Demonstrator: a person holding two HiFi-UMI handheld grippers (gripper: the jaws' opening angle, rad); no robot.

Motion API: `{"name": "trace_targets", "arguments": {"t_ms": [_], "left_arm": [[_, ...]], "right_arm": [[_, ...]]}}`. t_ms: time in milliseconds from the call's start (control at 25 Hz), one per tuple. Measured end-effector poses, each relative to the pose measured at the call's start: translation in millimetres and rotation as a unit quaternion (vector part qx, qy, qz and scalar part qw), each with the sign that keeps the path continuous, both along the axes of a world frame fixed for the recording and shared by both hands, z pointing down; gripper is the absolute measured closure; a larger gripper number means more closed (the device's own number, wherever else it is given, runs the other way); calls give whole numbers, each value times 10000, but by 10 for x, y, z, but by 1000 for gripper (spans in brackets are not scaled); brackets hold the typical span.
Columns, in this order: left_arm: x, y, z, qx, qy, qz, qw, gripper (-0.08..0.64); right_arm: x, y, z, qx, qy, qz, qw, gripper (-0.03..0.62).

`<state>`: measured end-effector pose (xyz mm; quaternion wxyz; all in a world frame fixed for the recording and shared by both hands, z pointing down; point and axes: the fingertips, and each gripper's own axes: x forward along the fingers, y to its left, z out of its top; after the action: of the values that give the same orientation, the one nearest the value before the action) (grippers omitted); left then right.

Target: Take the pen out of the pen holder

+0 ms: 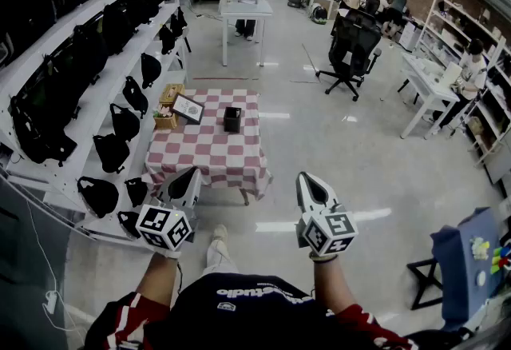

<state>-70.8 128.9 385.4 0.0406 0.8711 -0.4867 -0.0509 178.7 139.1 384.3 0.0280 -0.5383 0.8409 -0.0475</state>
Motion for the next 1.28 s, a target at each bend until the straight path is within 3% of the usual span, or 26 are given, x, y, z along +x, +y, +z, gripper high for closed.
{"name": "trace_targets", "arguments": {"t_ms": [560,800,1280], "left_arm": [[37,116,-55,57,-5,-53,10000,555],[61,99,-86,104,-29,-47,9999,555],[25,39,-60,80,-51,-106,9999,555]], "right_arm": [[13,103,-41,63,65,-74,9999,589],[0,105,-79,210,304,40,9993,589],[-47,24,-9,114,62,-174,9998,589]]}}
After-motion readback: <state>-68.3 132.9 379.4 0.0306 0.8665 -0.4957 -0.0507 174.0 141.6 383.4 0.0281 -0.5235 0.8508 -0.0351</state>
